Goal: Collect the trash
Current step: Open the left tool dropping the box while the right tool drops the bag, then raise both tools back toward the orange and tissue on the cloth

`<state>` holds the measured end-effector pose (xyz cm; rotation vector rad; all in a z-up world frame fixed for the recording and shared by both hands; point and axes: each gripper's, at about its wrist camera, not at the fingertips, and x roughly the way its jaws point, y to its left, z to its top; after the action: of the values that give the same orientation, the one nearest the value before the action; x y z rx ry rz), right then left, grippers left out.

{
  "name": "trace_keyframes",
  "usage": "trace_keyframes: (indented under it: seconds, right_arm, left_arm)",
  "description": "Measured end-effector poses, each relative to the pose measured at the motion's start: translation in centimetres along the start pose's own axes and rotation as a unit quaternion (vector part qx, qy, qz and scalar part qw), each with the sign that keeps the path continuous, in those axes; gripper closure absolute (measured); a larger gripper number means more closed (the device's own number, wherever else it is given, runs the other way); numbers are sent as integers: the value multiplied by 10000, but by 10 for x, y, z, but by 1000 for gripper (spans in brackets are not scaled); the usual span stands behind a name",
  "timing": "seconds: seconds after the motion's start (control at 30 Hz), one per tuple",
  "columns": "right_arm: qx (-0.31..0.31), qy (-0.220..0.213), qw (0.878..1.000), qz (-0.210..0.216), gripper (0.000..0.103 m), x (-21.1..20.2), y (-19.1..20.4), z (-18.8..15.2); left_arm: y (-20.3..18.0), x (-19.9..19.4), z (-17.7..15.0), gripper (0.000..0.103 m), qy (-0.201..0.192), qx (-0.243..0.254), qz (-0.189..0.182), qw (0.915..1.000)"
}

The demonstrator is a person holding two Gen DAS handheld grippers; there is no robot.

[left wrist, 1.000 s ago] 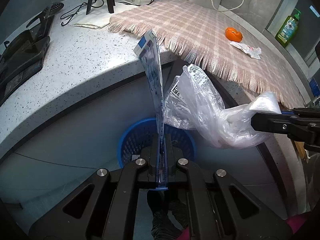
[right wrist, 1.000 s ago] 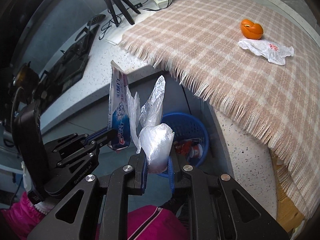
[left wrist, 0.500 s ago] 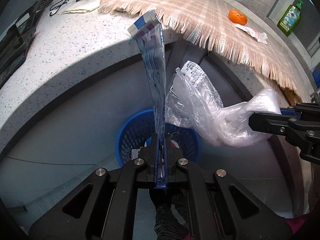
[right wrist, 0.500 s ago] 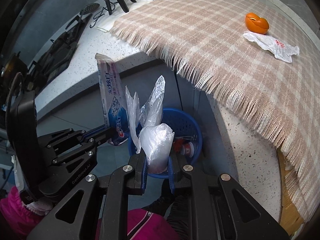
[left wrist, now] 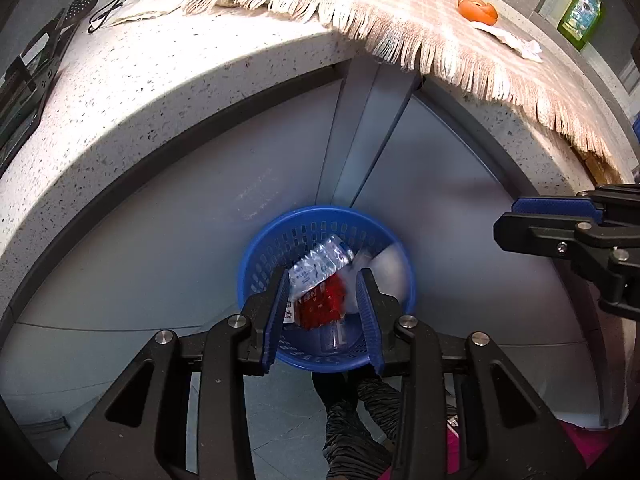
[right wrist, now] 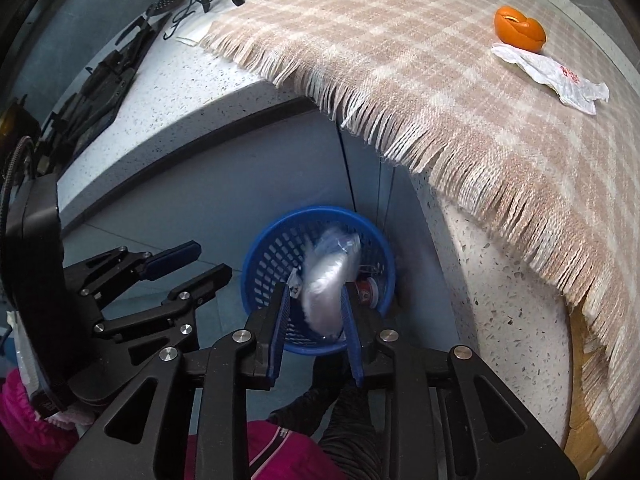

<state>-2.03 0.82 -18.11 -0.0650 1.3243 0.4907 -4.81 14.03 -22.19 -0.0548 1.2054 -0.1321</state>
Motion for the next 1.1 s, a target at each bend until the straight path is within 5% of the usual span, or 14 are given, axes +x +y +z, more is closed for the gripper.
trace_keyframes:
  seconds: [0.83,0.93,1.1]
  right_arm:
    - [45,-288,9994,208,78,-35,-6,6]
    - [61,-378,9989,261,72,-43,-8,8]
    - [68,-575,9978,332,69,-60,-11,10]
  left_arm:
    - [-8,-32,15,68,-355,85,224,9991]
    - [-10,-40,21,68,-461,116,242,9986]
    - [-17,-55,29,59,-664,167,269,9973]
